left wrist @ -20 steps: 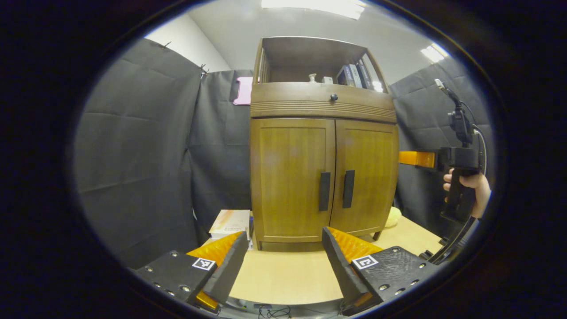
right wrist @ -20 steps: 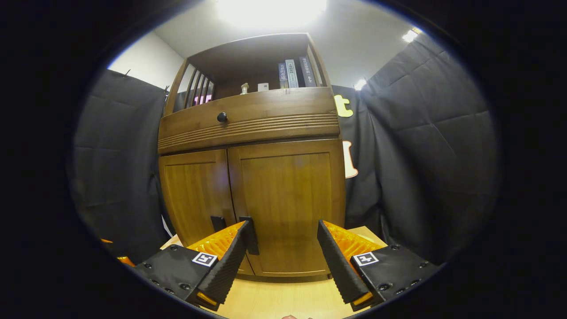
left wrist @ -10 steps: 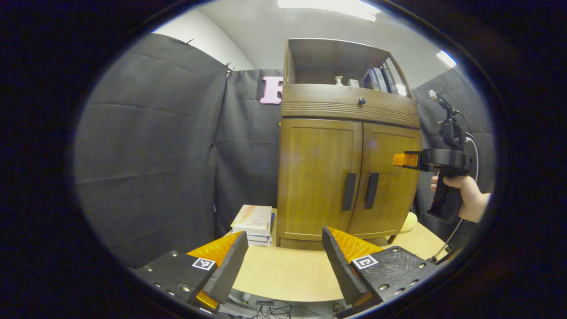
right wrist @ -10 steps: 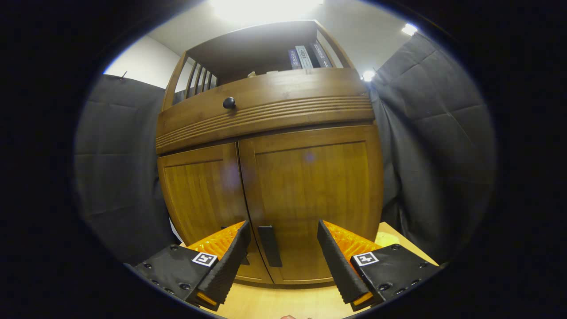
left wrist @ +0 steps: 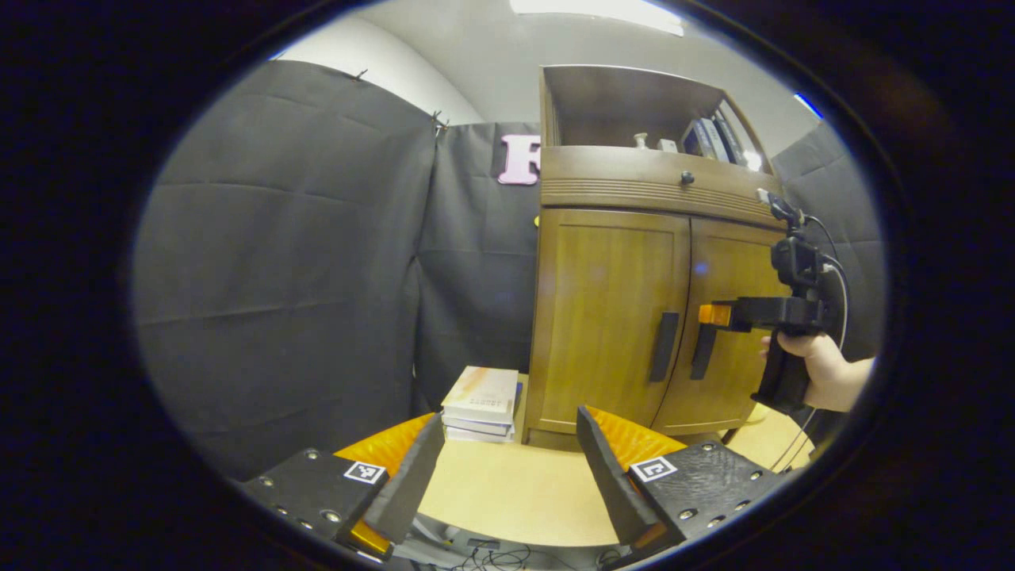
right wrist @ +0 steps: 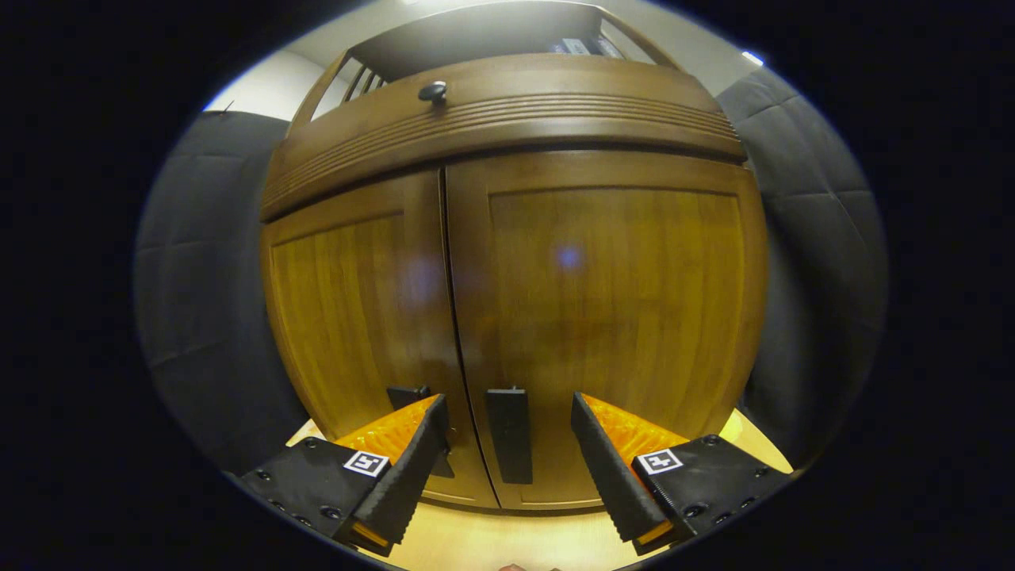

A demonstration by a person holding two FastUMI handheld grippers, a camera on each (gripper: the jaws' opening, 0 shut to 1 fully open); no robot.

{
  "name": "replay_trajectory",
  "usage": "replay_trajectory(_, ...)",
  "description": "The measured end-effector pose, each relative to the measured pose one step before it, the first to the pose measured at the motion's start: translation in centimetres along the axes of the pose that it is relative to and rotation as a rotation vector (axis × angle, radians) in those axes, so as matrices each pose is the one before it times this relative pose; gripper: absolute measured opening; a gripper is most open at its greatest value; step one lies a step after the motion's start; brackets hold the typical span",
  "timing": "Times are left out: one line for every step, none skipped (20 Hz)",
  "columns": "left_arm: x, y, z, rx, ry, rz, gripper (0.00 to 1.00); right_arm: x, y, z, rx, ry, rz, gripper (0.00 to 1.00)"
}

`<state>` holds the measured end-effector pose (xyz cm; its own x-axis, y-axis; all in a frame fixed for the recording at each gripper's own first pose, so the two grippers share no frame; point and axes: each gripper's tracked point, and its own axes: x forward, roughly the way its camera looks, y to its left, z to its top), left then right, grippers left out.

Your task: Open the right door of the double-door shoe cabinet with the right hand, and open the left door with the left hand.

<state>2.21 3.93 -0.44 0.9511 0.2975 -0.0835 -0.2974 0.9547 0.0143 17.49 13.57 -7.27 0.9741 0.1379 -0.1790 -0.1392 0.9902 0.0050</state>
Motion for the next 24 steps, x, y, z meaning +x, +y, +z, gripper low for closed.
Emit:
replay_trajectory(0.396,-0.018,-0.098,0.00186,0.00273,0.00959,0.96,0.529,-0.220,-0.504,-0.01579,0.00730,-0.00614,0.98)
replay_trajectory(0.353,-0.011,-0.209,0.00282,0.00343,0.00886,0.96,0.405,0.196,-0.621,-0.00798,0.01108,-0.00145,0.93)
replay_trajectory(0.331,-0.076,-0.114,0.00124,0.00406,0.00737,0.96,0.504,0.070,-0.397,-0.00387,0.00951,0.00067,0.98)
replay_trajectory(0.169,-0.217,-0.221,-0.00113,0.00519,0.00399,0.96,0.598,-0.060,-0.352,-0.00329,0.00852,-0.00127,0.93)
replay_trajectory(0.277,-0.084,-0.151,-0.00300,0.00669,0.00305,0.96,0.219,0.061,-0.206,-0.00288,0.00803,-0.00123,0.93)
replay_trajectory(0.171,-0.108,-0.174,-0.00299,0.00577,0.00280,0.96,-0.068,0.004,-0.074,-0.00228,0.00624,-0.00208,0.98)
replay_trajectory(0.420,-0.093,-0.051,-0.00300,0.00446,0.00201,0.96,-0.034,-0.068,-0.016,-0.00427,0.00432,-0.00316,0.98)
replay_trajectory(0.291,-0.240,-0.066,-0.00253,0.00276,-0.00004,0.96,-0.186,-0.312,0.357,-0.00316,0.00361,-0.00223,0.93)
replay_trajectory(0.303,-0.267,0.073,-0.00247,0.00119,-0.00486,0.96,-0.154,-0.336,0.358,-0.00242,0.00430,-0.00424,0.90)
replay_trajectory(0.307,-0.365,0.055,-0.00033,-0.00094,-0.00571,0.96,0.224,-0.568,0.087,-0.00127,0.00554,-0.00314,0.87)
replay_trajectory(0.231,-0.257,0.169,0.00289,-0.00296,-0.00336,0.96,0.056,-0.550,0.314,0.00174,0.00559,0.00036,0.81)
replay_trajectory(-0.077,-0.212,0.107,0.00548,-0.00355,-0.00348,0.96,-0.059,-0.641,0.385,0.00117,0.00373,-0.00284,0.77)
replay_trajectory(0.089,-0.233,0.193,0.00478,-0.00196,-0.00382,0.96,-0.158,-0.599,0.493,0.00128,0.00144,-0.00492,0.69)
replay_trajectory(0.077,-0.255,0.002,0.00398,-0.00066,-0.00350,0.96,-0.297,-0.473,0.301,0.00358,0.00222,-0.00206,0.62)
replay_trajectory(0.084,-0.307,0.044,0.00161,0.00061,-0.00393,0.96,-0.222,-0.145,0.232,0.00185,0.00295,-0.00859,0.57)
replay_trajectory(0.047,-0.186,-0.170,-0.00270,0.00139,-0.00566,0.96,0.403,1.004,-0.508,0.00770,-0.00065,0.02676,0.56)
replay_trajectory(0.027,-0.199,-0.073,-0.00733,0.00293,-0.00940,0.96,-0.096,-0.030,0.129,-0.00146,0.00495,-0.00904,0.46)
replay_trajectory(-0.354,-0.377,-0.228,-0.00565,0.00081,-0.00880,0.96,0.235,0.185,-0.157,0.00471,0.00012,-0.01076,0.36)
replay_trajectory(-0.089,-0.302,0.018,-0.00097,0.00027,-0.00782,0.96,0.111,-0.047,0.067,0.00945,0.00693,-0.00530,0.36)
replay_trajectory(-0.191,-0.186,-0.109,0.00472,0.00022,-0.00445,0.96,-0.081,0.024,-0.130,0.01602,0.00345,-0.00196,0.36)
replay_trajectory(-0.176,-0.036,-0.028,0.00860,0.00041,-0.00199,0.96,-0.124,0.167,-0.143,0.00397,0.01195,0.00089,0.31)
replay_trajectory(-0.308,-0.077,-0.026,0.00908,-0.00001,-0.00098,0.96,0.043,0.065,-0.143,-0.00183,-0.00242,0.00457,0.30)
replay_trajectory(-0.200,0.049,-0.014,0.00556,-0.00080,-0.00171,0.96,0.038,-0.019,0.023,-0.00937,-0.00342,0.00936,0.24)
replay_trajectory(-0.162,-0.010,-0.213,0.00196,-0.00147,-0.00385,0.96,-0.080,-0.055,-0.063,-0.00398,-0.00047,0.00979,0.24)
